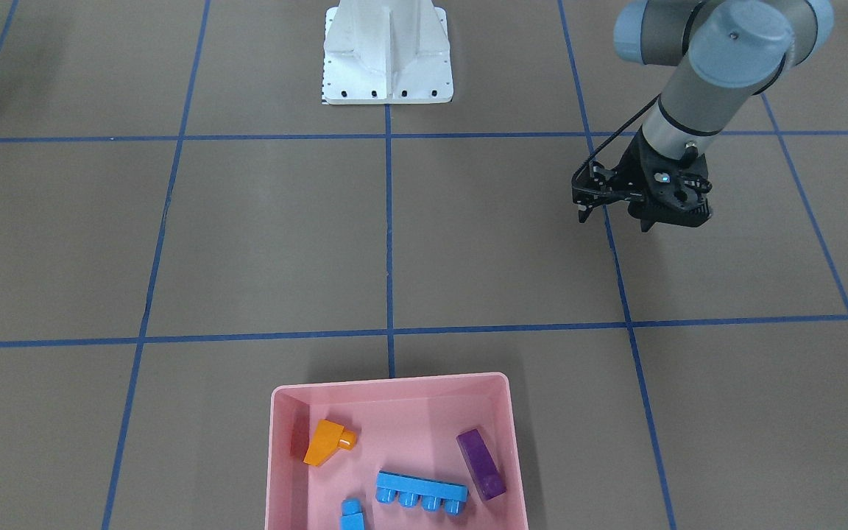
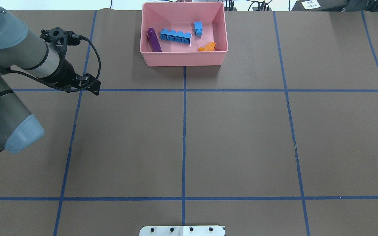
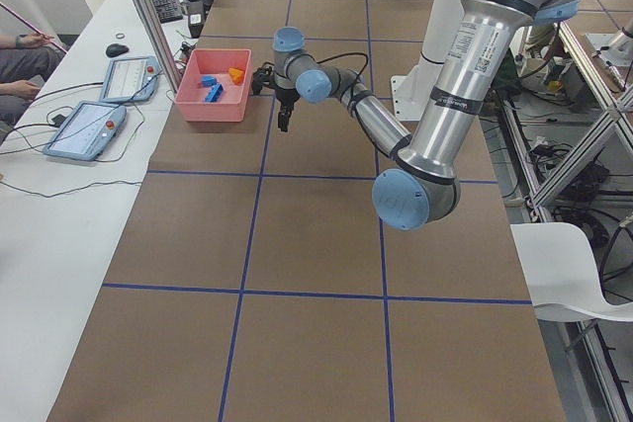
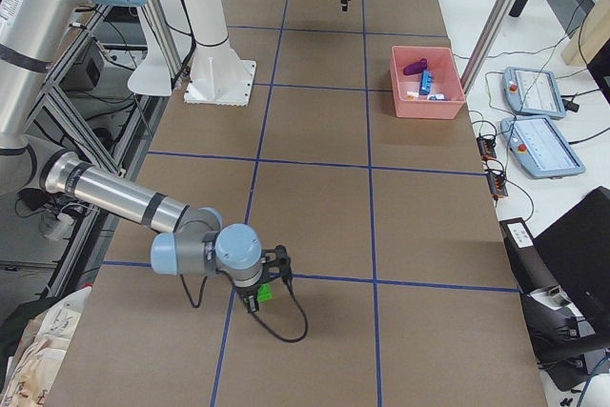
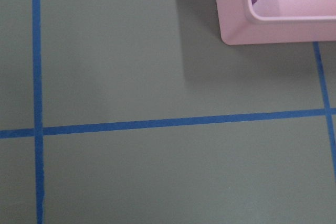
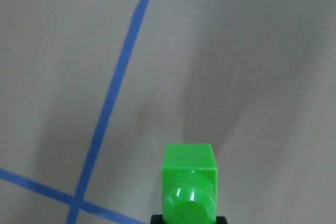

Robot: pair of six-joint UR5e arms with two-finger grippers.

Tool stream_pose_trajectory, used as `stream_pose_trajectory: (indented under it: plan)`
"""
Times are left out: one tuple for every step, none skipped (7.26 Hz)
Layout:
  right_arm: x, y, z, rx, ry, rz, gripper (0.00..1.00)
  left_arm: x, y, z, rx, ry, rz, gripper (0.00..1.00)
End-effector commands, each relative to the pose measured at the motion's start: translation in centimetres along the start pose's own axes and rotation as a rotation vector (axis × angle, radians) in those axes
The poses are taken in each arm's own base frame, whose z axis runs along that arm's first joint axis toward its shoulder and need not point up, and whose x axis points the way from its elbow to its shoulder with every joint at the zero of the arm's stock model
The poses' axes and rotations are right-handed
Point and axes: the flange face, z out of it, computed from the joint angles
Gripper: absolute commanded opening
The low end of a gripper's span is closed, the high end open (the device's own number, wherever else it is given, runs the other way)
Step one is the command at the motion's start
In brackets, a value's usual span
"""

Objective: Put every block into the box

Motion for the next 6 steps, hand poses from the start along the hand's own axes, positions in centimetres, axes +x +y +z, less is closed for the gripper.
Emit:
stream_pose_trajectory:
  plan:
    - [-6.6, -14.1, -10.7, -0.023, -0.007, 0.072, 0.00, -7.6, 1.7, -1.3, -0.020, -0.069, 0.138, 1.00]
    - [-8.8, -19.4, -14.1, 0.012, 0.000, 0.145, 0.00, -11.8, 1.9, -2.2, -0.022, -0.100, 0.185, 1.00]
    - [-10.8, -23.4, -16.0, 0.048, -0.006, 0.212, 0.00, -15.1, 2.0, -3.4, -0.027, -0.087, 0.174, 1.00]
    - [-14.3, -27.4, -16.5, 0.057, -0.043, 0.235, 0.00, -19.2, 3.2, -4.7, -0.041, -0.057, 0.184, 1.00]
    - [-18.5, -31.3, -16.9, 0.058, -0.066, 0.263, 0.00, -23.8, 4.5, -6.1, -0.036, -0.064, 0.216, 1.00]
    - [-22.9, -36.0, -18.1, 0.071, -0.080, 0.298, 0.00, -27.5, 5.8, -6.3, -0.049, -0.083, 0.217, 1.00]
